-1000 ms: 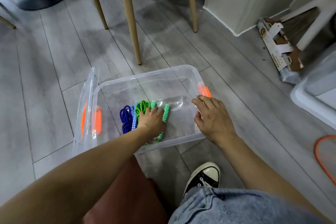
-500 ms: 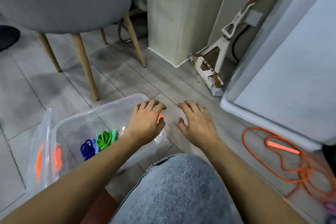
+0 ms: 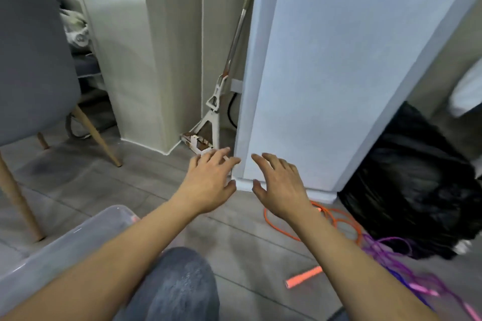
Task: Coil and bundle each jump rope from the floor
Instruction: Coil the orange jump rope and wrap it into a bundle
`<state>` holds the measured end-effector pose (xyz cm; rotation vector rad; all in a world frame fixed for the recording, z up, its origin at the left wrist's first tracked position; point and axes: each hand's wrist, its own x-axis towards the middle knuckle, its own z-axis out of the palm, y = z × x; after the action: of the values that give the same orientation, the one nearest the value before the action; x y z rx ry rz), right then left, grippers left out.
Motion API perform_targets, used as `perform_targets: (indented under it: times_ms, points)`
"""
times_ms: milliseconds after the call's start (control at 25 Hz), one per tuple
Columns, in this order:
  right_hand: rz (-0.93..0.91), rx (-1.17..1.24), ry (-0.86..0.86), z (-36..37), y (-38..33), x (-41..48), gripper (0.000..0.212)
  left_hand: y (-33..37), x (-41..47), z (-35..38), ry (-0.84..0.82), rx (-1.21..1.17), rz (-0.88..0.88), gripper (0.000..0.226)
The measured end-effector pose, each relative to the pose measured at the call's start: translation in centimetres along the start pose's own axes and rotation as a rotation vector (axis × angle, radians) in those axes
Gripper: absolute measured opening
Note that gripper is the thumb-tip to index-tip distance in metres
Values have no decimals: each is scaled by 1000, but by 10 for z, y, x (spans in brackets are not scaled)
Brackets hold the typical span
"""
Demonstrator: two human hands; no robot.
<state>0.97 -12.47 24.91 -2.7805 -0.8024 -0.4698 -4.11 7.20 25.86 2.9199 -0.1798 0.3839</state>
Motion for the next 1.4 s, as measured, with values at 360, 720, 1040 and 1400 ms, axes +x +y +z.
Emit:
perform_targets:
  times_ms: [360, 720, 1040, 1400]
  points:
    - [212, -123, -5, -40, 123, -61, 58, 140, 60, 46, -86, -50, 207, 49]
    - [452, -38, -61, 61, 234, -141, 50, 198, 70, 205, -286, -85, 231, 44]
    - [645, 81, -254, 223, 293, -210, 43, 219, 76, 373, -514, -126, 285, 53]
    - [778, 99, -356, 322, 342, -212, 47, 208, 95, 502, -850, -35, 239, 73]
